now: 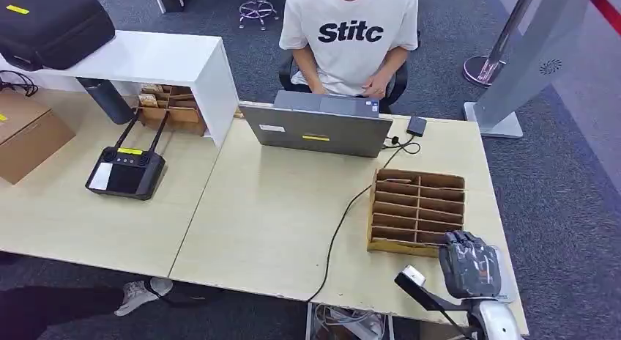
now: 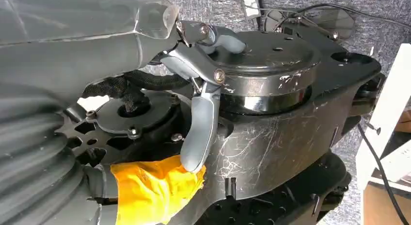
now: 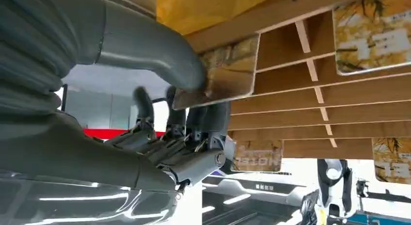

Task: Pass the card to the sensor for recognition and then transmit it.

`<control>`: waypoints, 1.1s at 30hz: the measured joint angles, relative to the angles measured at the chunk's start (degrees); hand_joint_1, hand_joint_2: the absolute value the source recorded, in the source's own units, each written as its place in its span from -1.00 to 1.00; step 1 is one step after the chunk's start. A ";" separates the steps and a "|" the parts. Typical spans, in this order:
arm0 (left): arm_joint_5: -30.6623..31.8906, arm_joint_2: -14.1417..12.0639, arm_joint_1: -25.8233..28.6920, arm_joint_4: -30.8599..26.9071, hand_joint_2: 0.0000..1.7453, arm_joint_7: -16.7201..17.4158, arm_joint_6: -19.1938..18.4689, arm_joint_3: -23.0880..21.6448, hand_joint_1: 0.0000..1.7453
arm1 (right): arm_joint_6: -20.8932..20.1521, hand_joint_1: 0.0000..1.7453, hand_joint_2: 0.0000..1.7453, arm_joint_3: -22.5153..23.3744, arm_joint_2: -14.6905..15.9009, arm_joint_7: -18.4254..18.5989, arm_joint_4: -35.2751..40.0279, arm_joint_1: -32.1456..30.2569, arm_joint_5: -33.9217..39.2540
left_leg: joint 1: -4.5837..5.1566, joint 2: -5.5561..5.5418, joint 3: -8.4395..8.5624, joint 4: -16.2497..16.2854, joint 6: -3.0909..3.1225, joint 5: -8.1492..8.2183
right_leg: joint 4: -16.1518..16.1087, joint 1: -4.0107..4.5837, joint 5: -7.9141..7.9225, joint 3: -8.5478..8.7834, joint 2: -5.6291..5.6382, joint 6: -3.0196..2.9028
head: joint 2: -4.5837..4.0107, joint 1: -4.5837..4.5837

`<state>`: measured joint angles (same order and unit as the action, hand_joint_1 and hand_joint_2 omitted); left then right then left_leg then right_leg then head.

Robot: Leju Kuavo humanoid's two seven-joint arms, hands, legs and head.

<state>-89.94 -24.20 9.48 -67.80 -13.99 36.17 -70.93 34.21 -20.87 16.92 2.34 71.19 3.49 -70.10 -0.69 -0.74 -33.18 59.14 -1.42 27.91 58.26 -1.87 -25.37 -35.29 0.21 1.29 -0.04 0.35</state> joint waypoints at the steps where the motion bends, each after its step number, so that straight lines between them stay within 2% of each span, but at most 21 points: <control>1: 0.00 0.00 0.00 0.00 1.00 0.00 0.00 0.00 -1.00 | 0.00 1.00 1.00 0.00 -0.02 -0.02 -0.02 0.00 0.13 | 0.00 0.00 0.00 0.00 0.00 0.00 | 0.00 0.00 0.00 0.00 0.00 0.00 | 0.00 0.00; 12: 0.00 0.00 -0.01 0.07 1.00 0.02 0.02 -0.02 -1.00 | 0.39 1.00 1.00 0.04 -0.13 -0.39 -0.09 0.15 1.20 | 0.00 0.00 0.00 0.00 0.00 0.00 | 0.00 0.00 0.00 0.00 0.00 0.00 | 0.00 0.00; 19: 0.00 0.00 -0.01 0.13 1.00 -0.11 -0.20 -0.02 -1.00 | 2.71 1.00 1.00 0.55 -0.17 -0.72 1.71 0.73 1.55 | 0.00 0.01 -0.01 0.00 0.00 0.00 | 0.00 0.00 0.00 0.00 0.00 0.00 | 0.00 0.00; 23: 0.00 0.02 -0.01 0.24 1.00 -0.52 -0.46 -0.11 -1.00 | 4.87 1.00 1.00 1.66 -0.20 -1.37 5.26 1.22 1.55 | 0.00 0.01 -0.01 0.00 0.00 0.00 | 0.01 0.00 0.01 0.00 0.01 0.00 | 0.00 0.00; 28: 0.00 0.02 0.00 0.66 1.00 -0.94 -1.33 -0.26 -1.00 | 5.42 1.00 1.00 4.91 -0.37 -4.19 11.93 2.70 1.18 | 0.00 -0.01 0.00 0.00 0.00 0.00 | 0.01 0.00 0.00 0.00 0.00 0.00 | 0.00 -0.02; 31: 0.00 0.07 -0.02 0.79 1.00 -0.96 -1.40 -0.33 -1.00 | 5.53 1.00 1.00 6.29 -0.50 -4.68 14.23 3.26 1.20 | 0.01 -0.01 0.01 0.00 0.00 0.00 | 0.01 0.00 0.01 0.00 0.00 0.00 | 0.00 0.00; 33: 0.00 0.18 -0.02 1.01 1.00 -1.11 -1.68 -0.37 -1.00 | 5.53 1.00 1.00 7.68 -1.25 -8.50 16.25 3.27 1.33 | 0.01 0.00 -0.01 0.00 0.00 0.00 | 0.01 -0.01 0.01 0.00 0.01 0.00 | 0.00 -0.02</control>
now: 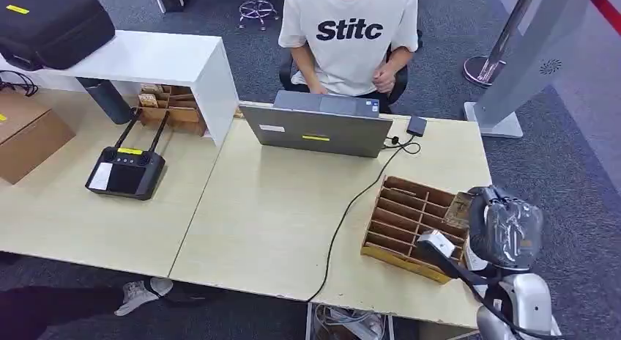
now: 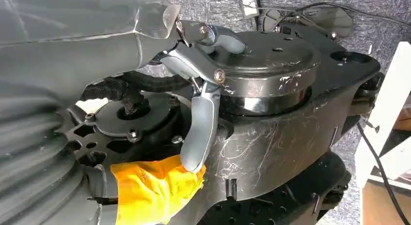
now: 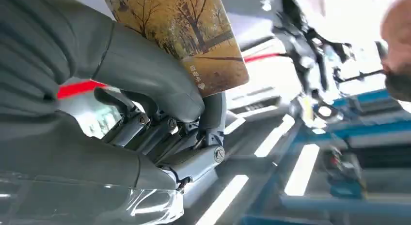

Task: Pass the card to the sensor for recognition and then transmit it.

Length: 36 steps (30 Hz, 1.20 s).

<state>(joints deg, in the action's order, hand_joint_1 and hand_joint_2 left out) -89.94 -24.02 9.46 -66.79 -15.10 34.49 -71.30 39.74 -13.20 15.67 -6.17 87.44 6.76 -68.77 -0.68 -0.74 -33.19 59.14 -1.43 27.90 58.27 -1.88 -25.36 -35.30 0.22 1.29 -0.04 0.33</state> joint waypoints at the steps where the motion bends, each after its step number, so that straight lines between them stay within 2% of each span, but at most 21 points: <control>1: 0.00 0.07 -0.04 0.15 1.00 -0.02 -0.26 -0.04 -1.00 | 0.02 1.00 1.00 1.25 -0.81 -3.03 1.26 0.14 0.51 | 0.00 0.01 0.01 0.00 0.00 0.00 | 0.00 0.00 0.00 0.00 0.01 0.00 | 0.00 0.02; 3: 0.00 0.17 -0.31 0.68 1.00 -0.07 -0.92 -0.26 -1.00 | 0.04 1.00 1.00 4.35 -3.00 -9.34 4.04 1.08 2.41 | 0.00 0.00 -0.01 0.00 0.00 0.00 | 0.01 0.00 0.00 0.00 0.00 0.00 | 0.00 0.02; 4: 0.00 0.24 -0.54 1.13 1.00 -0.07 -1.46 -0.50 -1.00 | 0.04 1.00 1.00 5.41 -3.69 -10.03 4.97 2.05 3.49 | -0.01 0.00 0.00 0.00 0.00 0.00 | 0.01 0.00 0.00 0.00 0.00 0.00 | 0.00 0.02; 5: 0.00 0.33 -0.85 1.58 1.00 -0.04 -1.88 -0.79 -1.00 | -0.18 1.00 1.00 5.50 -3.87 -8.98 5.17 3.74 4.27 | 0.00 0.02 0.00 -0.01 0.00 0.00 | 0.03 -0.01 0.01 0.01 0.01 -0.01 | 0.00 0.04; 6: 0.00 0.37 -1.25 2.30 1.00 0.09 -2.69 -1.29 -1.00 | -1.82 1.00 1.00 5.14 -3.85 -6.35 5.04 5.89 5.09 | 0.00 0.05 -0.02 -0.01 -0.01 -0.01 | 0.05 -0.01 0.02 0.01 0.04 -0.02 | 0.00 0.02; 8: 0.11 0.39 -2.04 3.63 1.00 0.50 -4.22 -2.10 -1.00 | -8.65 1.00 1.00 3.18 -3.67 -1.12 3.74 11.96 5.75 | 0.01 0.21 -0.02 -0.02 -0.08 -0.06 | 0.07 -0.04 0.21 -0.05 0.24 -0.09 | 0.00 0.02; 10: 0.20 0.42 -3.31 6.01 1.00 1.12 -7.04 -3.17 -1.00 | -16.91 1.00 1.00 -1.04 -3.49 2.50 -0.88 20.59 6.98 | 0.04 0.53 -0.01 -0.01 -0.11 -0.25 | 0.05 -0.07 0.43 -0.24 0.51 -0.10 | 0.00 0.04; 13: 1.44 1.05 -4.56 10.17 1.00 1.79 -11.57 -4.39 -1.00 | -24.36 1.00 1.00 -7.81 -3.73 6.22 -10.04 32.90 6.30 | 0.10 0.46 -0.04 -0.01 -0.01 -0.46 | 0.06 -0.11 0.57 -0.29 0.51 -0.02 | 0.00 0.11; 18: 2.91 3.24 -5.86 18.83 1.00 2.54 -16.68 -4.87 -1.00 | -31.01 1.00 1.00 -17.45 -6.16 10.38 -26.63 48.52 4.84 | 0.07 0.11 -0.16 -0.01 -0.09 -0.69 | 0.08 -0.10 0.63 -0.32 0.26 0.01 | 0.00 0.04; 22: 3.48 5.18 -6.55 23.47 1.00 3.12 -17.77 -4.94 -1.00 | -33.46 1.00 1.00 -22.64 -8.50 11.93 -36.44 54.57 3.37 | 0.07 0.06 -0.20 -0.01 -0.10 -0.70 | 0.07 -0.10 0.63 -0.32 0.22 0.01 | 0.00 0.02; 25: 3.61 6.14 -6.80 25.27 1.00 3.43 -17.77 -4.94 -1.00 | -33.92 1.00 1.00 -25.35 -9.88 12.35 -41.51 56.36 3.11 | 0.07 0.06 -0.22 -0.01 -0.09 -0.69 | 0.04 -0.10 0.63 -0.32 0.21 0.02 | 0.00 0.04; 35: 3.17 6.58 -7.01 25.79 1.00 5.33 -15.91 -4.94 -1.00 | -33.66 1.00 1.00 -29.16 -11.06 12.70 -47.79 56.91 2.82 | 0.07 0.06 -0.25 -0.01 -0.06 -0.66 | 0.01 -0.09 0.62 -0.33 0.16 0.02 | 0.00 0.04; 36: 3.17 6.58 -7.01 25.72 1.00 5.33 -15.76 -4.94 -1.00 | -33.66 0.62 1.00 -29.29 -11.06 12.72 -48.03 56.92 2.87 | 0.07 0.07 -0.25 -0.01 -0.06 -0.66 | 0.01 -0.09 0.62 -0.33 0.16 0.02 | 0.00 0.02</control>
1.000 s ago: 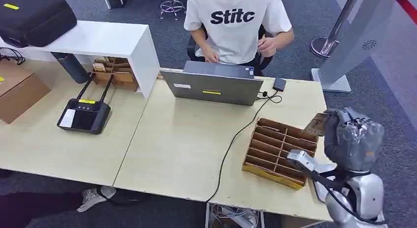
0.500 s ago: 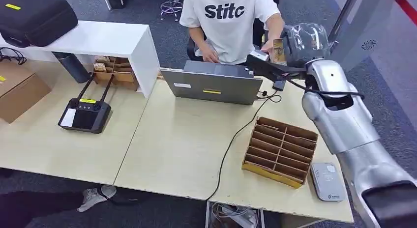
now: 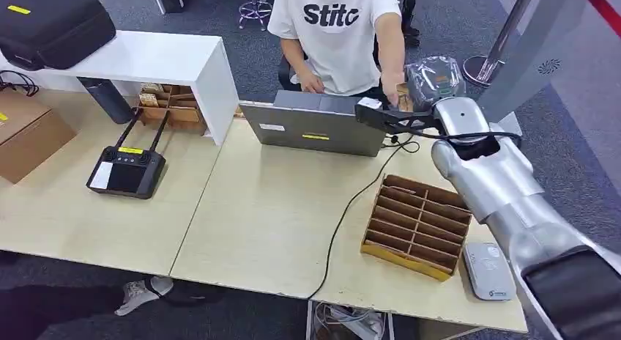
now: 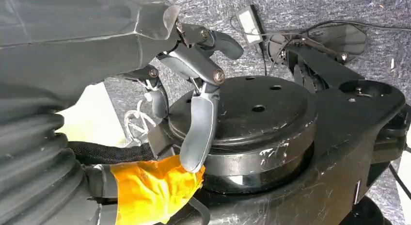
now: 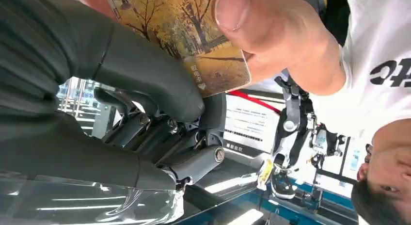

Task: Pass the card to the sensor for recognition and then transmit it.

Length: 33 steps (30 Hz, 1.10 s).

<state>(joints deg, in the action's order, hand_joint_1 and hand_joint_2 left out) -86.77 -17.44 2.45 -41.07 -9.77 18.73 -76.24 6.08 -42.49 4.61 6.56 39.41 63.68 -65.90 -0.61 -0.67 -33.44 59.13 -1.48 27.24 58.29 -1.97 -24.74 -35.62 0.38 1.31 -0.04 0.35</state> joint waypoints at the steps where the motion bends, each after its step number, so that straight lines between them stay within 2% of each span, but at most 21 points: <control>1: 0.00 0.00 0.00 -0.19 1.00 0.02 0.30 0.00 -1.00 | 0.00 0.06 1.00 -0.15 0.00 0.07 -0.33 0.03 0.04 | 0.00 0.00 0.00 0.00 0.00 0.00 | 0.00 0.00 0.00 0.00 0.00 0.00 | 0.00 0.02; 2: -0.02 -0.02 0.00 -0.42 1.00 0.02 0.59 0.00 -1.00 | 0.02 -0.84 1.00 -0.33 0.00 0.15 -0.66 0.07 0.07 | 0.00 0.00 0.01 0.00 0.00 0.00 | 0.00 0.01 0.00 0.00 0.00 0.00 | 0.00 0.02; 3: -0.07 -0.06 0.00 -0.59 1.00 0.02 0.92 0.00 -1.00 | 0.15 -1.00 1.00 -0.50 0.00 0.39 -0.92 0.07 0.09 | -0.01 0.00 0.01 0.00 0.00 0.00 | 0.00 0.01 0.00 -0.01 0.00 0.00 | 0.00 0.02; 14: -0.04 -0.11 0.01 -1.36 1.00 -0.17 2.08 0.00 -1.00 | 3.56 -1.00 1.00 -0.92 0.33 1.09 -1.86 0.02 0.63 | -0.01 0.03 0.01 0.01 0.00 0.00 | 0.00 0.01 0.00 -0.05 0.04 0.00 | 0.00 0.02; 18: -0.18 -0.11 0.08 -1.57 1.00 -0.50 2.65 0.00 -1.00 | 9.97 -1.00 1.00 0.29 1.40 -0.09 -0.10 -0.56 5.06 | -0.01 0.02 0.00 0.03 0.00 0.00 | 0.00 0.01 0.00 -0.06 0.03 0.00 | 0.00 0.00; 20: -0.63 -0.17 0.21 -2.16 1.00 -0.88 3.43 0.00 -1.00 | 12.29 -1.00 1.00 3.15 2.43 -2.80 3.13 -1.70 11.99 | 0.00 0.01 0.00 0.03 0.00 0.01 | -0.01 0.01 0.00 -0.07 0.02 0.00 | 0.00 0.02; 23: -1.73 -0.39 0.62 -3.76 1.00 -1.71 5.29 0.00 -1.00 | 9.83 -1.00 1.00 10.04 4.16 -7.66 10.31 -5.64 31.19 | -0.01 -0.07 -0.03 0.03 0.07 0.06 | -0.05 0.03 -0.03 -0.04 -0.07 0.03 | 0.00 0.00; 24: -1.95 -0.48 0.82 -4.09 1.00 -1.92 5.53 0.00 -1.00 | 9.32 -1.00 1.00 11.66 4.45 -8.47 11.57 -7.25 34.78 | 0.00 -0.13 -0.06 0.03 0.07 0.06 | -0.05 0.01 -0.04 -0.04 -0.15 0.05 | 0.00 0.00; 25: -2.41 -0.66 1.00 -4.70 1.00 -2.38 5.97 0.00 -1.00 | 8.41 -1.00 1.00 15.29 4.96 -9.66 13.69 -8.50 41.79 | 0.01 -0.15 -0.09 0.03 0.08 0.06 | -0.05 0.00 -0.05 -0.06 -0.17 0.06 | 0.00 0.00; 26: -2.67 -0.72 1.14 -5.05 1.00 -2.60 6.14 0.00 -1.00 | 8.24 -1.00 1.00 17.95 5.60 -10.69 15.02 -9.90 45.19 | 0.01 -0.15 -0.11 0.03 0.09 0.07 | -0.09 0.00 -0.04 -0.04 -0.18 0.06 | 0.00 0.00; 30: -3.08 -1.05 1.34 -5.84 1.00 -3.08 6.38 0.00 -1.00 | 8.80 -1.00 1.00 25.96 7.54 -13.57 17.88 -13.59 51.17 | 0.03 -0.15 -0.11 0.05 0.10 0.08 | -0.11 -0.02 -0.03 -0.07 -0.16 0.07 | 0.00 0.02; 32: -3.08 -1.14 1.36 -6.08 1.00 -3.15 6.45 0.00 -1.00 | 12.99 -1.00 1.00 28.81 8.92 -15.06 18.56 -15.43 51.06 | 0.03 -0.14 -0.07 0.08 0.15 0.11 | -0.16 -0.01 -0.03 -0.05 -0.17 0.07 | 0.00 0.02; 33: -3.08 -1.16 1.44 -6.34 1.00 -3.36 6.79 0.02 -1.00 | 15.29 -1.00 1.00 30.76 10.33 -16.95 19.62 -17.27 52.10 | 0.02 -0.29 -0.07 0.08 0.15 0.10 | -0.18 0.01 -0.05 0.03 -0.30 0.09 | 0.00 0.02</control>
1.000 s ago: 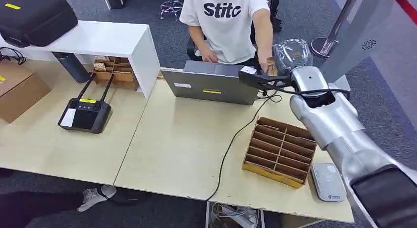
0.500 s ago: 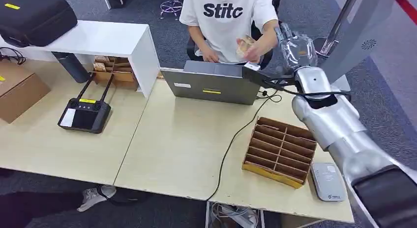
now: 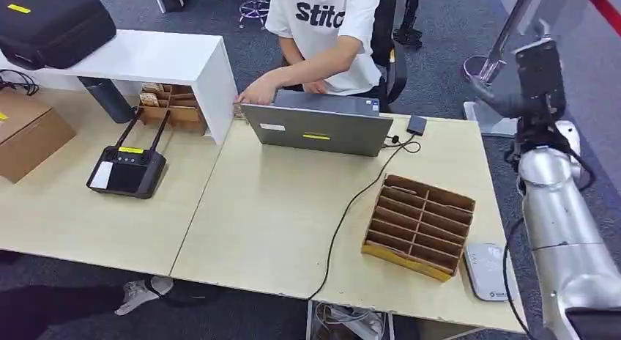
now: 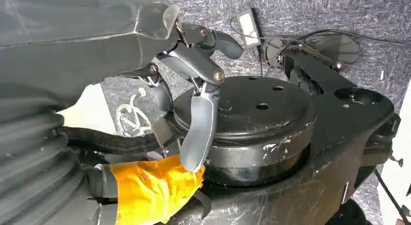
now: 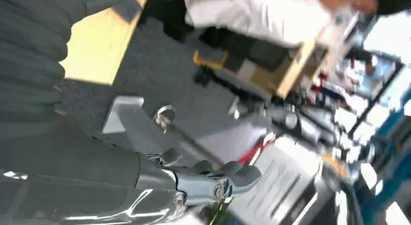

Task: Pass the card to the sensor for recognition and then transmit it.

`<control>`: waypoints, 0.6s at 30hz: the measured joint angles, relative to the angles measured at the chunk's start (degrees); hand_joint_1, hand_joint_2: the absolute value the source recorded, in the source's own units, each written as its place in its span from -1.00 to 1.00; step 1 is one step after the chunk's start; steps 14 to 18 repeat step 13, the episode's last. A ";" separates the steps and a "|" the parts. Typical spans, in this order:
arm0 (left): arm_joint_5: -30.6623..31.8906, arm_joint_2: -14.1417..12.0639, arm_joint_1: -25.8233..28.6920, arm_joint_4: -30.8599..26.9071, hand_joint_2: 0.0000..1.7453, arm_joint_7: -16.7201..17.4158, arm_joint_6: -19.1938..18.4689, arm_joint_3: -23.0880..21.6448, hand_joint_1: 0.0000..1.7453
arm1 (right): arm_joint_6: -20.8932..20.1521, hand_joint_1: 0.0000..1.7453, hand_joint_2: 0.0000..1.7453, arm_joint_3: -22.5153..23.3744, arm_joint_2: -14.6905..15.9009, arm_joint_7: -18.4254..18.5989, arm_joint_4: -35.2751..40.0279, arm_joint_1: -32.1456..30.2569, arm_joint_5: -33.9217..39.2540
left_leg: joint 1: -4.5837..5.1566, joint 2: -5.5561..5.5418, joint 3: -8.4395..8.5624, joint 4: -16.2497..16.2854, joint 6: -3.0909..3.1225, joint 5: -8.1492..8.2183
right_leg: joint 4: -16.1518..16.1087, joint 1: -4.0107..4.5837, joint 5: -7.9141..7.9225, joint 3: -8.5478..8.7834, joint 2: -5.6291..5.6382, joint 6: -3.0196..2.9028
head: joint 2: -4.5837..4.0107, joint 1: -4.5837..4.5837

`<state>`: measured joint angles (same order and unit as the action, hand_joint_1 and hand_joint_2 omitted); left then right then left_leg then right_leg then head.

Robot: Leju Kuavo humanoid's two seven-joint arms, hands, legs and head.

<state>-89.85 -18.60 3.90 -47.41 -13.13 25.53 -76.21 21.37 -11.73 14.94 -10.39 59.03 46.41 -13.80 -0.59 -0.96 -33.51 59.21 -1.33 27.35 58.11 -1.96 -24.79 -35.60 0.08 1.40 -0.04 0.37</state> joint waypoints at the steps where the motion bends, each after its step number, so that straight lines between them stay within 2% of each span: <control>1: 0.00 0.00 0.21 -0.33 1.00 -0.20 0.38 0.04 -1.00 | 0.97 -1.00 1.00 1.70 0.95 -1.39 1.04 -1.84 0.84 | -0.02 -0.16 -0.04 0.00 0.01 0.01 | 0.00 0.01 -0.08 0.07 -0.18 0.11 | 0.00 -0.04; 5: -0.13 -0.13 0.78 -1.79 1.00 -0.42 1.16 0.15 -1.00 | 1.06 -1.00 1.00 7.10 3.20 -2.87 4.38 -7.00 1.25 | 0.00 0.09 -0.07 -0.01 0.03 0.15 | 0.02 -0.04 -0.08 0.01 0.08 0.11 | 0.00 0.00; 9: -0.09 0.17 0.97 -3.14 1.00 -0.44 2.23 0.65 -1.00 | 4.83 -1.00 1.00 10.81 4.20 -5.72 10.18 -12.58 1.35 | -0.04 0.08 0.03 -0.01 0.05 0.16 | 0.00 0.04 -0.13 0.03 0.06 0.12 | 0.00 0.00; 11: -0.09 0.11 1.46 -4.48 1.00 -0.75 4.16 0.94 -1.00 | 5.47 -1.00 1.00 14.34 4.29 -8.08 16.94 -19.69 4.56 | -0.09 -0.26 0.08 0.00 0.05 0.18 | -0.04 0.11 -0.33 0.13 -0.25 0.18 | 0.00 0.02; 13: -0.09 0.00 2.69 -6.91 1.00 -1.38 6.94 1.69 -1.00 | 4.53 -1.00 1.00 20.16 3.33 -10.70 26.93 -30.15 9.44 | -0.14 -0.81 0.04 -0.02 0.09 0.36 | -0.01 0.14 -0.63 0.40 -0.85 0.15 | 0.00 -0.02; 18: -0.09 0.00 2.69 -6.91 1.00 -1.38 6.94 1.69 -1.00 | 4.53 -1.00 1.00 20.16 3.33 -10.70 26.93 -30.15 9.44 | -0.14 -0.81 0.04 -0.02 0.09 0.36 | -0.01 0.14 -0.63 0.40 -0.85 0.15 | 0.00 -0.02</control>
